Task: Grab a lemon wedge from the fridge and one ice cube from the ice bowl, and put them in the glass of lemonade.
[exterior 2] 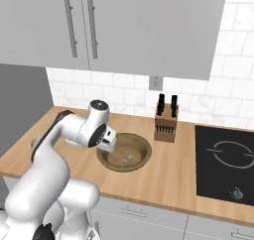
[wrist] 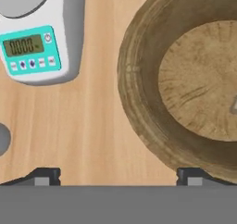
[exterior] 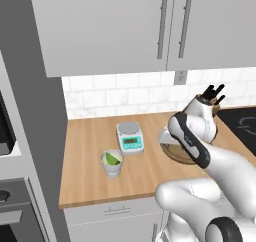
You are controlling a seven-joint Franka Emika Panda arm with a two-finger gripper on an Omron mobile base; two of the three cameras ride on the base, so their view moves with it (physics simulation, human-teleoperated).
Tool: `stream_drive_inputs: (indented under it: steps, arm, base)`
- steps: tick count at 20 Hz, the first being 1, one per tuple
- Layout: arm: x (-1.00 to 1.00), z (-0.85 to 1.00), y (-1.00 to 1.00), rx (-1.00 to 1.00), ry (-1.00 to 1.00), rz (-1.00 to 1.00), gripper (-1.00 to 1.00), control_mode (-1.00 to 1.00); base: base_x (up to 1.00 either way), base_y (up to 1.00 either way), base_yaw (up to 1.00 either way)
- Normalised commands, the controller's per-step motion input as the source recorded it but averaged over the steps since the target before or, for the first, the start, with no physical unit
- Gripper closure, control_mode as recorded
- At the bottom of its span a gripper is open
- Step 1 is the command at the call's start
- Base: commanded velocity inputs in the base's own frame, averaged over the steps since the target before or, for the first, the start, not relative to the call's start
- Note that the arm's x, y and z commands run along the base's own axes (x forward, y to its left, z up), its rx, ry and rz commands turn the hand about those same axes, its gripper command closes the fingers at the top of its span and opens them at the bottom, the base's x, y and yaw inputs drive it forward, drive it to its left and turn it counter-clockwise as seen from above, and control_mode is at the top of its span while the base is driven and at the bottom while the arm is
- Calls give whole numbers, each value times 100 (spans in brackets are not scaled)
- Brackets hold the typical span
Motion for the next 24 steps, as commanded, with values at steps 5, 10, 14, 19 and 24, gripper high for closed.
stream_drive_inputs:
  steps: [5,10,14,19,24]
  arm:
    - [43,-5,-35,-8,22,0,-100,-100]
    - [39,-5,0,-1,17,0,-100,-100]
    - [9,-51,-4,0,5,0,-100,-100]
    - [10,-82,-9,0,3,0,-100,-100]
    - [-3,-36,-53,0,-2,-2,-100,-100]
  base:
    - [0,0,0]
    - [0,0,0]
    - [0,0,0]
    - [0,0,0]
    - [0,0,0]
